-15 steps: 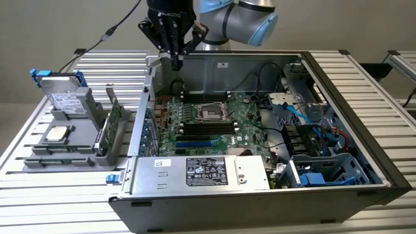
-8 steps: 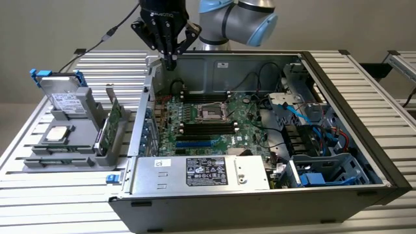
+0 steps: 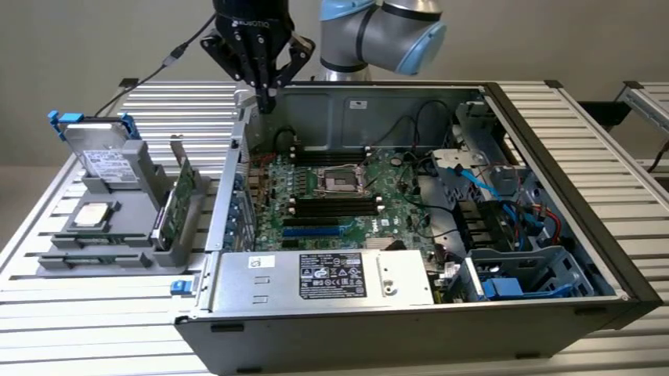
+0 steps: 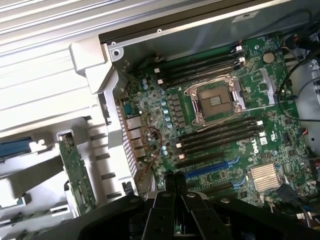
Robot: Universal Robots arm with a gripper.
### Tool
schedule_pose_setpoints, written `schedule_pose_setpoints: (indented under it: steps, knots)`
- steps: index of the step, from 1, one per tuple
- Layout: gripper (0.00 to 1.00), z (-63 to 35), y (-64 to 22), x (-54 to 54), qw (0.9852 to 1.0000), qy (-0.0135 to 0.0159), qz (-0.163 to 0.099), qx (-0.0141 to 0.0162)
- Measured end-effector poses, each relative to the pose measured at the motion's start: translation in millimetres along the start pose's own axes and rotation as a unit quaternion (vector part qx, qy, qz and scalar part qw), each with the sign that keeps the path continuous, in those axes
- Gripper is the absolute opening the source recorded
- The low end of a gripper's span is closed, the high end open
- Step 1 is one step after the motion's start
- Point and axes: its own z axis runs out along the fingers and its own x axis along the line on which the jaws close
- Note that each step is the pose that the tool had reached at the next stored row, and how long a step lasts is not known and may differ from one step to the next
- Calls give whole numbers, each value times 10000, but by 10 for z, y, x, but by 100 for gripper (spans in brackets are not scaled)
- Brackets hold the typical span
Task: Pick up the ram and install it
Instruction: 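Reach for the ram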
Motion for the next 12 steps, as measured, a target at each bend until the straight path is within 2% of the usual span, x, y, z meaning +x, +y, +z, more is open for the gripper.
schedule_pose_setpoints:
  steps: [6,12]
  knots:
    - [10,0,-22,84,9999,8,-168,-2]
    - [10,-3,-55,234,9997,11,-245,-2]
